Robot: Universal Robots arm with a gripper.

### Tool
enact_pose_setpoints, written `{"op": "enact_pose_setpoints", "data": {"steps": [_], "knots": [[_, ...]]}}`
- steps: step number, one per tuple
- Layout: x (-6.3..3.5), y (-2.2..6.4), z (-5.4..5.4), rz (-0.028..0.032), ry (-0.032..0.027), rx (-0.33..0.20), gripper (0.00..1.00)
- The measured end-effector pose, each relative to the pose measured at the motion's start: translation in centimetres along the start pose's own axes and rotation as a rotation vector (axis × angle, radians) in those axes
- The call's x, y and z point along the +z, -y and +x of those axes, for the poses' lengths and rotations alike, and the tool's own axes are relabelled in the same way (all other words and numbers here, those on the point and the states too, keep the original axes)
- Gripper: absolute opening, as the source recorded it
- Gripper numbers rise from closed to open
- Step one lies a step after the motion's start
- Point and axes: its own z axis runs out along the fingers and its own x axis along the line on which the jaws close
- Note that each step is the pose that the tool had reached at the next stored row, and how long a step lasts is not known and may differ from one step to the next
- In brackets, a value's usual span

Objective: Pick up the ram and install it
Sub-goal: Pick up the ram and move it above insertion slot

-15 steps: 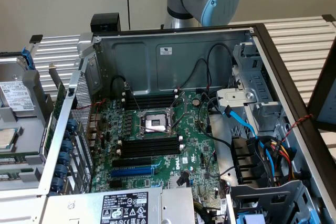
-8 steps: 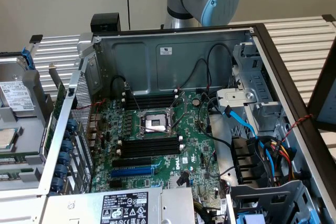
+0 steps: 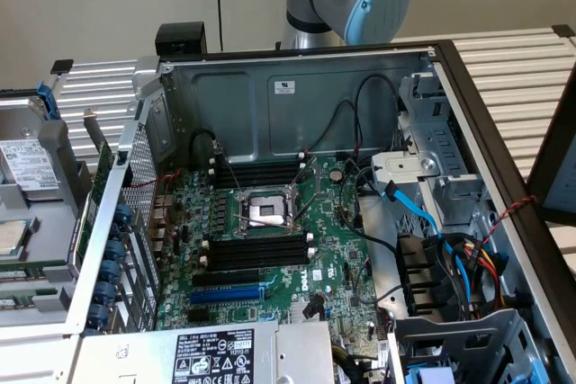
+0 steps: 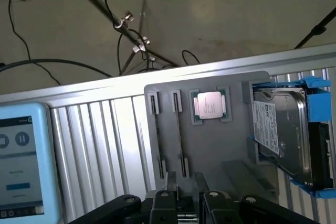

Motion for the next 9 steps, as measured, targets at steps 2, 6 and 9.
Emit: {"op": "enact_pose_setpoints", "data": {"steps": [2, 6, 9], "knots": [[0.16, -0.06, 0.2, 0.0042, 0.0007, 0.000, 0.27], [0.37, 0.12, 1.4, 0.0057, 0.0010, 0.001, 0.27], [0.61, 0.23, 2.1, 0.0059, 0.0011, 0.001, 0.27]]}}
